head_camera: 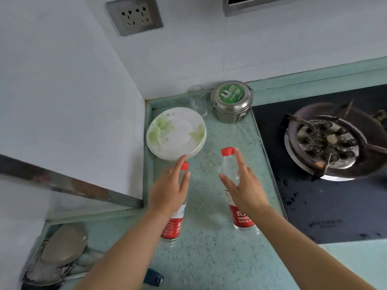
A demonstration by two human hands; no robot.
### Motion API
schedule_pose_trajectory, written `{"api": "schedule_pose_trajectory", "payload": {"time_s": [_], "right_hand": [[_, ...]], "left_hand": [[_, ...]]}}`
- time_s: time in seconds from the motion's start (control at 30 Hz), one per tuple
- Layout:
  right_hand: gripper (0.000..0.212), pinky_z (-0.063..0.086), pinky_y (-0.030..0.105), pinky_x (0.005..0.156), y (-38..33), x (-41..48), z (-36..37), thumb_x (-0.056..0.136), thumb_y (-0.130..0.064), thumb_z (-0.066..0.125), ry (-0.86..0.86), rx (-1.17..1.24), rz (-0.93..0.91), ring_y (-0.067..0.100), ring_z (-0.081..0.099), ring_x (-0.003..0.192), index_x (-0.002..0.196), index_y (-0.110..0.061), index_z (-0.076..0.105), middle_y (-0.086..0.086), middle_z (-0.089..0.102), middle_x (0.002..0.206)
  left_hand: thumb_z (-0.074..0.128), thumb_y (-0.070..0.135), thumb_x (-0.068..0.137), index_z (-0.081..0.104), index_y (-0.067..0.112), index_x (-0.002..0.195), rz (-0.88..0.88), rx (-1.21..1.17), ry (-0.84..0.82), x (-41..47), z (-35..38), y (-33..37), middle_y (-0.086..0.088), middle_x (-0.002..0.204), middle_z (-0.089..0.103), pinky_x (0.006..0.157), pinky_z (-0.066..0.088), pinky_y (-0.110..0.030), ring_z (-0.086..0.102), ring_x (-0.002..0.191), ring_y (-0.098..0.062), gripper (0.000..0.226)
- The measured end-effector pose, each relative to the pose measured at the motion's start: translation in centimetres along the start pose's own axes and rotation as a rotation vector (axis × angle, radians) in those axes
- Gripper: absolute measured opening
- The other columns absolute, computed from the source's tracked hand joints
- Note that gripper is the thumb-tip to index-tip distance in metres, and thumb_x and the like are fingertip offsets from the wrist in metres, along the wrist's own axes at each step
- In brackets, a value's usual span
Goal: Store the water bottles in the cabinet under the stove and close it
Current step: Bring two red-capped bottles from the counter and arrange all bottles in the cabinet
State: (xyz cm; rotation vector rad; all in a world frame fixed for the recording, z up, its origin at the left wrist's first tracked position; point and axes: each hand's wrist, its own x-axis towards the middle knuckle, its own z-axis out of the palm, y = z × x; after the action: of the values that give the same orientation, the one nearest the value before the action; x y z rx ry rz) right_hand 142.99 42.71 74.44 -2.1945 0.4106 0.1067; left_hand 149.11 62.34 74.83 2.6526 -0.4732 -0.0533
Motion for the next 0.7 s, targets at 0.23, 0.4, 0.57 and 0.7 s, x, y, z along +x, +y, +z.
{"api": "schedule_pose_trajectory", "payload": {"time_s": [0.23,0.4,0.57,0.7], "right_hand": [[0.07,0.039,0.027,0.063,1.4,-6.2,0.6,0.088,-0.058,0.044,0.092,-0.104,0.181,0.014,0.056,0.069,0.139,-0.055,-0.004,0.0,0.045,0.1],[0.068,0.042,0.029,0.066,1.4,-13.2,2.4,0.087,-0.061,0.04,0.232,-0.135,0.363,0.018,0.057,0.081,0.139,-0.055,-0.004,0.004,0.051,0.107],[0.069,0.043,0.031,0.065,0.9,-22.5,4.1,0.086,-0.058,0.045,0.501,-0.084,0.514,0.018,0.057,0.079,0.14,-0.055,0.001,0.006,0.056,0.102],[0.068,0.039,0.03,0.072,1.6,-30.4,5.3,0.087,-0.05,0.051,0.719,-0.016,0.635,0.025,0.058,0.088,0.138,-0.058,0.006,0.009,0.059,0.107]], "left_hand": [[0.034,0.04,0.096,0.029,0.031,0.136,0.05,-0.004,-0.183,-1.4,1.5,-0.5,-0.008,0.109,0.065,0.071,0.046,-0.035,0.063,0.092,-0.029,0.041],[0.034,0.035,0.097,0.031,0.024,0.134,0.262,-0.041,-0.27,-3.1,1.2,0.5,-0.013,0.096,0.065,0.066,0.042,-0.035,0.06,0.08,-0.032,0.039],[0.036,0.034,0.097,0.033,0.022,0.131,0.532,-0.059,-0.38,-6.4,1.0,3.3,-0.01,0.096,0.065,0.062,0.035,-0.031,0.047,0.069,-0.018,0.037],[0.036,0.035,0.097,0.03,0.023,0.133,0.714,-0.058,-0.485,-10.9,1.3,6.3,-0.011,0.101,0.065,0.062,0.037,-0.029,0.049,0.07,-0.017,0.039]]}}
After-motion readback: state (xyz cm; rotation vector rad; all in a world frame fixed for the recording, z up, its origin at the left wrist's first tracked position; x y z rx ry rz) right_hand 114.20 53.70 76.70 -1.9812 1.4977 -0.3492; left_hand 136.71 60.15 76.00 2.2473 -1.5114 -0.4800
